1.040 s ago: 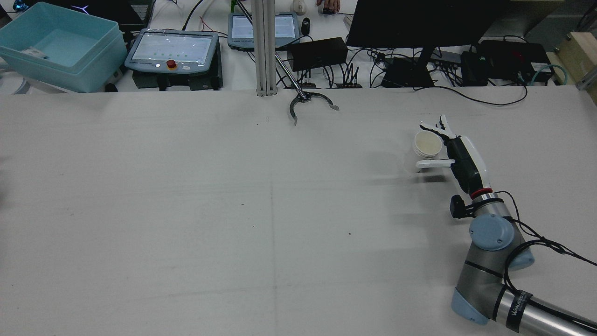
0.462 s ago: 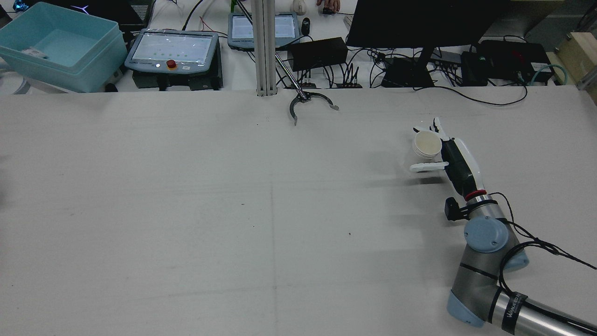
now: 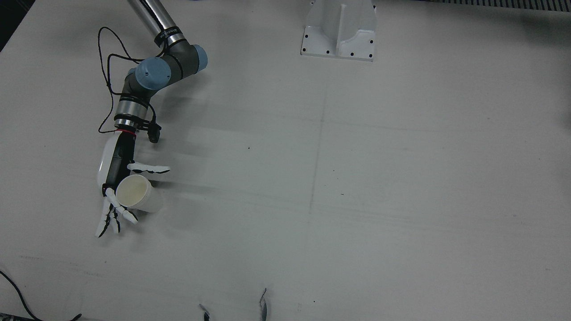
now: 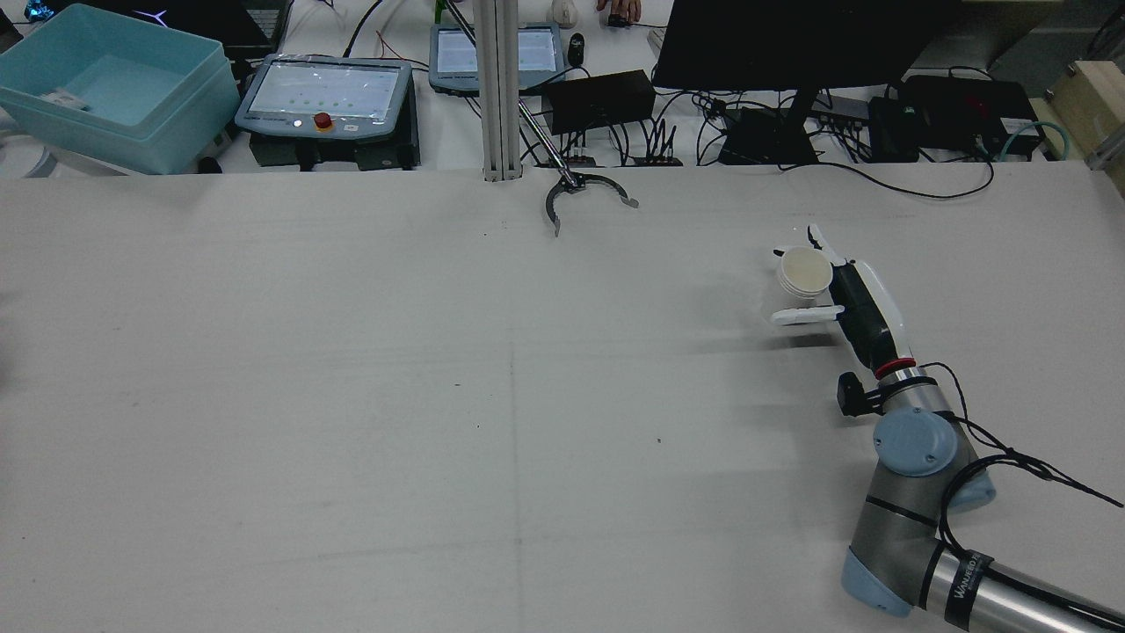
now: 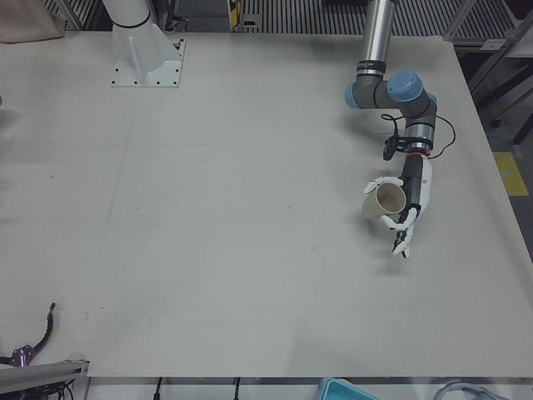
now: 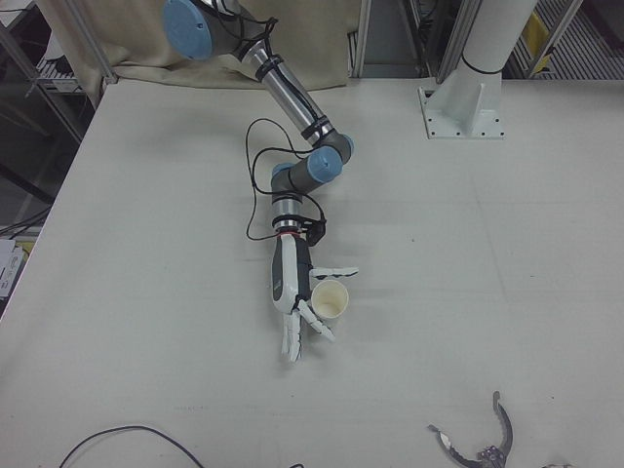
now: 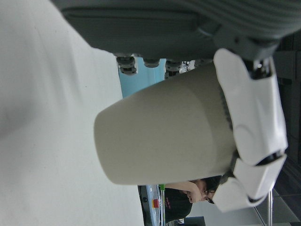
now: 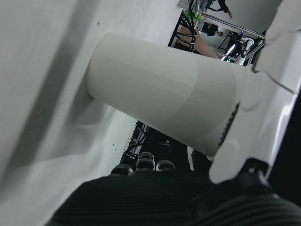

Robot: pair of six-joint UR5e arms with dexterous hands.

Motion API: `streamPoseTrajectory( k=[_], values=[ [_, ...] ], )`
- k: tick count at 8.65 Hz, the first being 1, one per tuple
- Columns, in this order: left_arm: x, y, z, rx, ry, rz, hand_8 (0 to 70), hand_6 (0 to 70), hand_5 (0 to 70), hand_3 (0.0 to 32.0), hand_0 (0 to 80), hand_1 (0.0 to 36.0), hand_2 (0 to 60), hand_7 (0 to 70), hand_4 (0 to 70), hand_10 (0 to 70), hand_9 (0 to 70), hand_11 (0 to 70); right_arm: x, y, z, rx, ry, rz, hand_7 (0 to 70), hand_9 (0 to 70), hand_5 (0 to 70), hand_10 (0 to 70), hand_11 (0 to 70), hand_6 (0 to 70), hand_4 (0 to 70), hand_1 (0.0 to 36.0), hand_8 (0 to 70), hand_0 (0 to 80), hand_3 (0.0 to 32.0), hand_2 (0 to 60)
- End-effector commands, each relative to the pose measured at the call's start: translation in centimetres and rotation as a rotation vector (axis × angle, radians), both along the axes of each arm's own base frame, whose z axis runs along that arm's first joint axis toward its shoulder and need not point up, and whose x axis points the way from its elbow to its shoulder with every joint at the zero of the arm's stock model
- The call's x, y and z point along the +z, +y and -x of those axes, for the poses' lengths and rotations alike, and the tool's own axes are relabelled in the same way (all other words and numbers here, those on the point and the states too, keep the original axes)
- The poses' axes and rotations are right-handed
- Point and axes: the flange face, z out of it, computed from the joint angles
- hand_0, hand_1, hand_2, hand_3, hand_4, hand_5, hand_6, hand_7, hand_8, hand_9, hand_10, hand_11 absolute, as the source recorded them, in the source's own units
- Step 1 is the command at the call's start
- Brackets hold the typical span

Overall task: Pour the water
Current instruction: 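Lift the white paper cup off the table with the right hand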

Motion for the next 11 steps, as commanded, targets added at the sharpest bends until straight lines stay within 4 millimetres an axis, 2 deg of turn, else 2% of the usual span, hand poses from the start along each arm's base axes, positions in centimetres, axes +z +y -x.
streamPoseTrajectory(
  k=[1,2,3,5,6,7,8,9,11],
  values=[
    [-0.1,-0.1,0.4,-0.009,0.002,-0.003,0.0,0.2,70.0,0.0,42.9,36.0,60.0,23.2,25.1,3.7,3.2,7.5,-0.1,-0.1,-0.1,0.003,-0.003,-0.001,26.4,31.1,23.1,15.9,24.8,14.8,23.5,10.9,19.9,54.5,0.0,0.0],
    [-0.2,-0.3,1.2,-0.026,0.002,-0.006,0.0,0.3,70.0,0.0,43.0,36.0,60.0,23.2,25.3,3.7,3.2,7.6,-0.1,-0.1,-0.1,0.005,-0.003,-0.001,28.1,33.2,24.5,16.4,25.5,15.9,24.2,11.1,21.4,54.8,0.0,0.0],
    [-0.1,-0.2,1.4,-0.029,0.0,-0.003,0.0,0.9,70.0,0.0,42.9,36.0,60.0,23.6,25.5,3.8,3.3,7.8,-0.2,-0.2,-0.1,0.005,-0.005,-0.002,32.9,39.5,28.1,19.4,29.9,18.8,25.3,11.1,25.8,55.0,0.0,0.0],
    [-0.1,-0.3,1.4,-0.03,0.0,-0.003,0.0,1.3,70.0,0.0,42.1,36.0,60.0,23.9,25.8,3.9,3.3,7.8,-0.5,-0.3,0.1,0.003,-0.008,-0.005,31.6,37.6,26.2,18.6,28.6,17.9,25.2,10.2,24.4,54.3,0.0,0.0],
    [0.0,-0.2,1.4,-0.029,0.0,-0.003,0.0,1.1,70.0,0.0,42.1,36.0,60.0,23.8,25.8,4.0,3.3,7.9,-0.7,-0.4,0.4,0.0,-0.01,-0.007,40.8,44.0,36.9,19.6,30.0,24.5,25.8,10.0,29.6,54.7,0.0,0.0],
    [-0.1,-0.3,1.4,-0.029,0.002,-0.006,0.0,0.9,70.0,0.0,42.3,36.0,60.0,23.5,25.9,3.9,3.3,7.8,-0.9,-0.4,0.4,-0.001,-0.008,-0.007,45.0,48.3,45.3,21.2,32.3,30.1,26.3,10.3,33.7,55.0,0.0,0.0],
    [-0.1,-0.3,1.4,-0.03,0.003,-0.007,0.0,0.9,70.0,0.0,42.3,36.0,60.0,23.5,25.9,3.9,3.3,7.8,-0.9,-0.4,0.5,-0.004,-0.005,-0.005,45.0,48.3,45.3,21.2,32.3,30.1,26.3,10.3,33.7,55.0,0.0,0.0],
    [0.0,-0.2,1.4,-0.029,0.003,-0.008,0.0,0.7,70.0,0.0,42.1,36.0,60.0,23.4,25.5,4.0,3.2,8.0,-1.0,-0.4,0.5,-0.004,0.0,-0.006,50.6,54.5,60.6,23.9,36.2,39.6,26.4,11.3,40.0,55.7,0.0,0.4],
    [0.4,0.5,1.6,-0.026,0.0,-0.003,0.0,0.7,70.0,0.0,42.1,36.0,60.0,23.4,25.7,4.0,3.2,8.0,-1.3,-0.4,0.5,-0.004,-0.006,-0.009,51.1,55.4,63.3,24.3,36.8,41.4,26.4,11.7,41.0,55.9,0.0,1.8]
  ],
)
